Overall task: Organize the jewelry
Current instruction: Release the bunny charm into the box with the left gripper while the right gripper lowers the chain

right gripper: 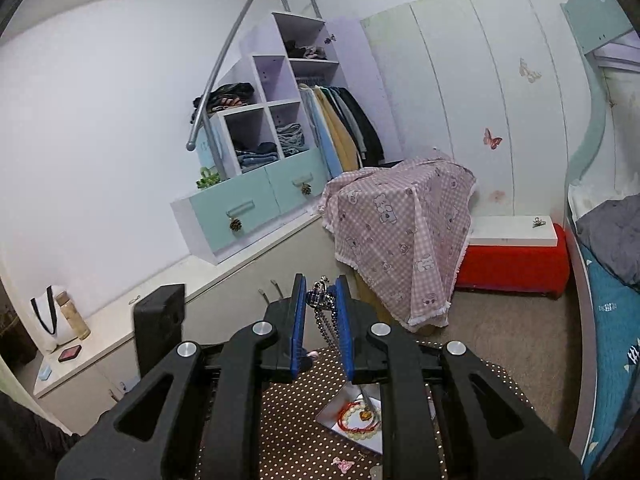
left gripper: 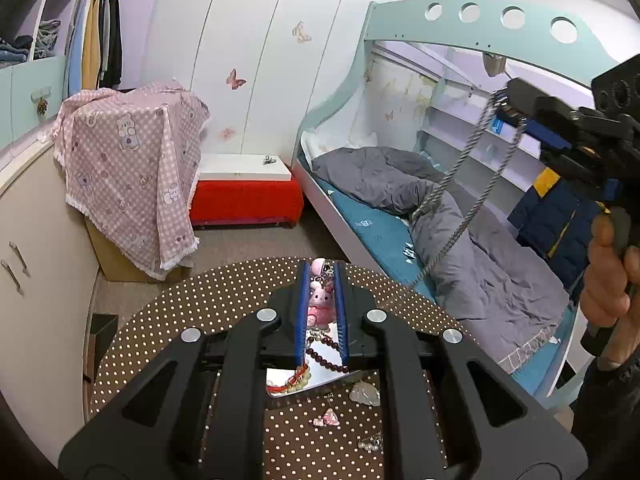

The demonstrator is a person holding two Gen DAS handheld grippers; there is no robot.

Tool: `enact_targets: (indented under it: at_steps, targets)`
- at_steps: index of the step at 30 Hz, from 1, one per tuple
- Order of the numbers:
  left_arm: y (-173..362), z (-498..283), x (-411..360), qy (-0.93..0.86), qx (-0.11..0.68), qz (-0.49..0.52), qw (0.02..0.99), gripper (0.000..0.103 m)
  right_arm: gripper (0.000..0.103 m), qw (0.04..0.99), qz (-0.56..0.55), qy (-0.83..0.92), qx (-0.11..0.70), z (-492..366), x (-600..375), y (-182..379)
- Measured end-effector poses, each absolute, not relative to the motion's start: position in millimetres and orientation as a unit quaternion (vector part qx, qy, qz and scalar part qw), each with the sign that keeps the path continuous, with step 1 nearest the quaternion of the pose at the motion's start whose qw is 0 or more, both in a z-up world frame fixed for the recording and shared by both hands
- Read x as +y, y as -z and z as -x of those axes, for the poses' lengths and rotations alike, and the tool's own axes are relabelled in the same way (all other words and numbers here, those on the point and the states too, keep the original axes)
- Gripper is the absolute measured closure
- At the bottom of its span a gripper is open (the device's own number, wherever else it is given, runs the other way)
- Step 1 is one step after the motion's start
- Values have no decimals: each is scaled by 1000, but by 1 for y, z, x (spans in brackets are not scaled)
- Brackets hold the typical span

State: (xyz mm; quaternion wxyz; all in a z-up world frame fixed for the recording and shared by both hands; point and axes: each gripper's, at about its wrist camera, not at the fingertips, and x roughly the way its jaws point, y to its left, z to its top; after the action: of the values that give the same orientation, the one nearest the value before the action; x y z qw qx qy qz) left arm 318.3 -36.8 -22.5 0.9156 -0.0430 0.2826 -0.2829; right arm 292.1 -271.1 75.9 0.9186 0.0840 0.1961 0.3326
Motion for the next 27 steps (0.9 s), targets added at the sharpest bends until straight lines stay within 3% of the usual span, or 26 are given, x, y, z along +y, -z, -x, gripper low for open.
enact_targets:
  at_steps: [10,11,12,13,18,25,26,27]
  targets:
    - [66,-281,-50,293,322,-11,900,89,90,911,-83,-343,214,-282,-260,-65]
    - [77,-277,-51,290,333,-21,897,76,90,909,-83,-345,219,-280,-257,-61]
    - [83,-274,-52,285,340,-27,896,36,90,907,-83,-347,222,-277,-256,-57]
    - [93,-269,-52,274,341,-35,898,16,90,906,-83,-349,226,-275,-254,-53]
    - [121,-252,-60,289,350,-63,889,16,90,897,-86,-359,243,-267,-244,-38]
    - [121,-255,-67,326,338,-58,881,17,90,891,-78,-372,248,-260,-232,-36]
    - [121,-257,-69,329,339,-61,879,19,90,891,-77,-373,248,-260,-232,-36]
    - [122,-258,-72,335,343,-67,875,28,90,890,-76,-374,248,-259,-231,-36]
